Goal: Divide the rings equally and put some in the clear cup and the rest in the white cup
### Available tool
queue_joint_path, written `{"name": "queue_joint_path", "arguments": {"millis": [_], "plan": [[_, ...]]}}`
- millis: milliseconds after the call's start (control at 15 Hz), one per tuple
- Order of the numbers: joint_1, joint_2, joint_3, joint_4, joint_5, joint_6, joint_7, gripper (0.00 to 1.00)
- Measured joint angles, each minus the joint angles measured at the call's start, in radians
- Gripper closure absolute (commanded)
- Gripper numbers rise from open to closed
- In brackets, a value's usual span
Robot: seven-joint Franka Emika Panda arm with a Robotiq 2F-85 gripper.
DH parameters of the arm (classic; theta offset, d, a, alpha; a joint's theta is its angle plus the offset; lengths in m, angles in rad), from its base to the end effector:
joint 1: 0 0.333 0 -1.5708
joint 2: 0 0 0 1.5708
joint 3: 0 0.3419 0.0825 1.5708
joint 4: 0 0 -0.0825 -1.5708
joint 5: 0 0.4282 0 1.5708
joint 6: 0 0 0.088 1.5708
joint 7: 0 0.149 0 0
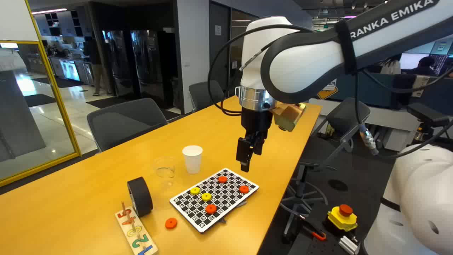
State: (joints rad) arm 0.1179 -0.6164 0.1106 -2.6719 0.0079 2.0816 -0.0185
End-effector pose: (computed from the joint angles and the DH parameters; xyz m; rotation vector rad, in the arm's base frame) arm 0.3700 0.0823 0.3853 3.0675 0.3446 0.0442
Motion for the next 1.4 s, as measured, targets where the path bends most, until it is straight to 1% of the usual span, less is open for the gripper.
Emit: {"name": "queue_joint_path", "arguments": {"millis": [533, 800, 1067, 1400], "plan": [[0.000, -0.001, 0.000, 0.000, 0.000, 0.000, 0.000, 0.00], [0.000, 0.021, 0.000, -0.012, 0.000, 0.005, 0.013, 0.00], [0.001, 0.100, 0.001, -0.018, 0.011, 0.062, 0.057, 0.00], [0.008, 0.258, 0.025, -0.010, 0.026, 0.197, 0.124, 0.00]]}}
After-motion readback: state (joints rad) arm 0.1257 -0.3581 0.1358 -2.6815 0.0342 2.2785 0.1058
